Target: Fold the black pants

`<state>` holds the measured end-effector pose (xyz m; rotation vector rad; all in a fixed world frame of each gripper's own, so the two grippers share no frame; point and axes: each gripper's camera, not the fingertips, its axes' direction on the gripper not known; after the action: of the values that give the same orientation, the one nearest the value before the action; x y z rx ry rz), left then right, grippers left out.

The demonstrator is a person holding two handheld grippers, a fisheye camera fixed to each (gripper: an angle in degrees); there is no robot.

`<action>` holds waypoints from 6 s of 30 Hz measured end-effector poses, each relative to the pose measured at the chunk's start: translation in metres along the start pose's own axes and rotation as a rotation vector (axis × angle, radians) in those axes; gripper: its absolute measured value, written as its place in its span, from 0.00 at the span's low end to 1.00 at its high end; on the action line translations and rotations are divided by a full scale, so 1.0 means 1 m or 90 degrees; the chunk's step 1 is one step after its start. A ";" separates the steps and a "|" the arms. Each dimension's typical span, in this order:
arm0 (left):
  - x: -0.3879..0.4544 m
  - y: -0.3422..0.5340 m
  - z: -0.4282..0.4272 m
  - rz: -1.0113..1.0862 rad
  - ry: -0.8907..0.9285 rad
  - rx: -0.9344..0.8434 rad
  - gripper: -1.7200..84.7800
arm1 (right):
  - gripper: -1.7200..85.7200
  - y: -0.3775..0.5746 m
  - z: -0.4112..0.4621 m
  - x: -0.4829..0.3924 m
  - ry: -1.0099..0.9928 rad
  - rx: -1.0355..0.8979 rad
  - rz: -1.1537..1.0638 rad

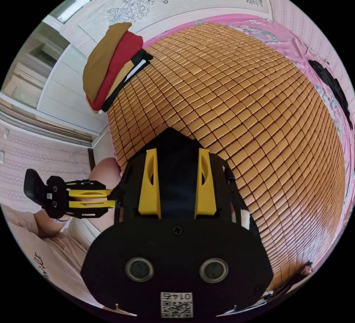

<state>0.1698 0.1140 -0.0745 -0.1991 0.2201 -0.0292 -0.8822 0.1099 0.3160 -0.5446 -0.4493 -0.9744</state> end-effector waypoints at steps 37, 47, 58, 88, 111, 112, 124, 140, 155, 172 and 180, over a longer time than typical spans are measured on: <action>0.236 -0.094 0.031 0.275 0.049 -0.060 0.01 | 0.02 0.050 0.045 -0.001 0.219 -0.054 -0.026; 0.312 -0.131 0.086 0.353 -0.019 -0.179 0.01 | 0.01 -0.038 0.123 0.000 0.232 -0.287 -0.091; 0.380 -0.141 0.086 0.444 -0.111 -0.174 0.01 | 0.01 -0.052 0.130 -0.003 0.252 -0.378 -0.163; 0.376 -0.121 0.036 0.383 0.022 -0.085 0.12 | 0.02 0.260 -0.085 0.141 0.021 0.081 0.138; 0.475 -0.079 0.030 0.566 0.026 0.067 0.06 | 0.06 0.600 -0.160 0.188 -0.349 0.337 0.370; 0.472 -0.079 0.031 0.559 0.025 0.053 0.05 | 0.08 0.622 -0.164 0.198 -0.340 0.391 0.412; 0.394 -0.037 0.000 0.553 0.094 0.060 0.02 | 0.06 0.673 -0.101 0.280 -0.416 0.510 0.707; 0.286 -0.061 -0.008 0.368 0.341 0.181 0.04 | 0.05 0.589 -0.261 0.251 -0.311 0.545 0.372; 0.055 -0.050 0.053 0.123 0.085 0.056 0.13 | 0.19 0.562 -0.154 0.174 -0.056 0.391 0.434; 0.025 -0.093 0.178 0.147 0.263 -0.128 0.10 | 0.07 0.526 -0.105 0.166 -0.277 0.395 0.480; -0.026 0.026 0.124 -0.017 0.249 0.091 0.06 | 0.05 0.347 -0.213 0.040 -0.174 0.297 0.046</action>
<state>0.1721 0.1644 0.0448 -0.0518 0.6040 -0.1100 -0.5388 0.1081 0.0944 -0.2662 -0.8693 -0.6950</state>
